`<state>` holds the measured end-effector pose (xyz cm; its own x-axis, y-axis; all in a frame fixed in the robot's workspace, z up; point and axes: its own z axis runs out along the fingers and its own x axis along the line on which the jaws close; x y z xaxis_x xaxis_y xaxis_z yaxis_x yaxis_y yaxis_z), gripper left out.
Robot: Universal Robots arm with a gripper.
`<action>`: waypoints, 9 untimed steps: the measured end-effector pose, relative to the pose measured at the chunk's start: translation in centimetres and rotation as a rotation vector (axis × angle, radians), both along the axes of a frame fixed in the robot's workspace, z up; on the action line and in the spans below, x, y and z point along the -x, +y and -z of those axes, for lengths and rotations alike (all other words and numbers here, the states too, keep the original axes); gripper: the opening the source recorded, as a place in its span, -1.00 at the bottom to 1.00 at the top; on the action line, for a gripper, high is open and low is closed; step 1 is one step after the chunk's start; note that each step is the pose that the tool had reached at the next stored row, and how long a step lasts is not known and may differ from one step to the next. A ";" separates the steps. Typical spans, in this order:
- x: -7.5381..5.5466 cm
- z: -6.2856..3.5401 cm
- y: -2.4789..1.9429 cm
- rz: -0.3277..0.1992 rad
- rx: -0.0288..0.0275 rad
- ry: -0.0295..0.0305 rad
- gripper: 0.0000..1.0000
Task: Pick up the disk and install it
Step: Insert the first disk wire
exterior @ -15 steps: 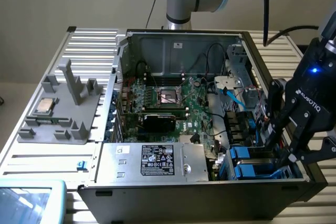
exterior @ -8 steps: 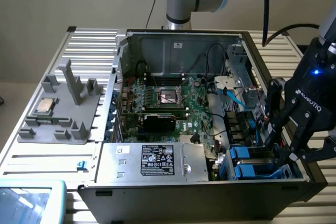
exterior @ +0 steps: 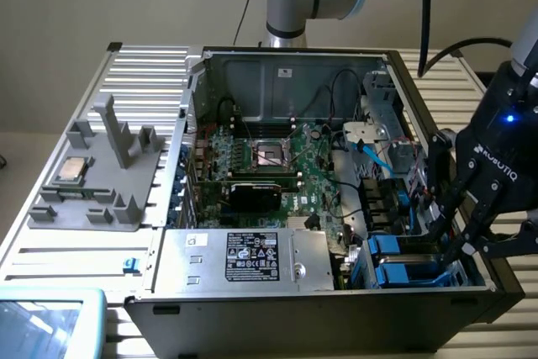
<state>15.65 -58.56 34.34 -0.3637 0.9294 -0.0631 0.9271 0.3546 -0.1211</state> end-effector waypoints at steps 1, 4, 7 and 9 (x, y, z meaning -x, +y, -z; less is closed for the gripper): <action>0.0 0.00 -0.02 -0.007 -0.0006 0.0000 -0.22; 0.0 0.00 -0.07 -0.027 -0.0022 0.0000 -0.37; -0.1 0.00 -0.07 -0.063 -0.0078 -0.0001 -0.37; -0.1 0.00 -0.07 -0.086 -0.0114 -0.0004 -0.37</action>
<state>15.77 -58.63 34.34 -0.4424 0.8953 -0.0528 0.8931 0.4345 -0.1161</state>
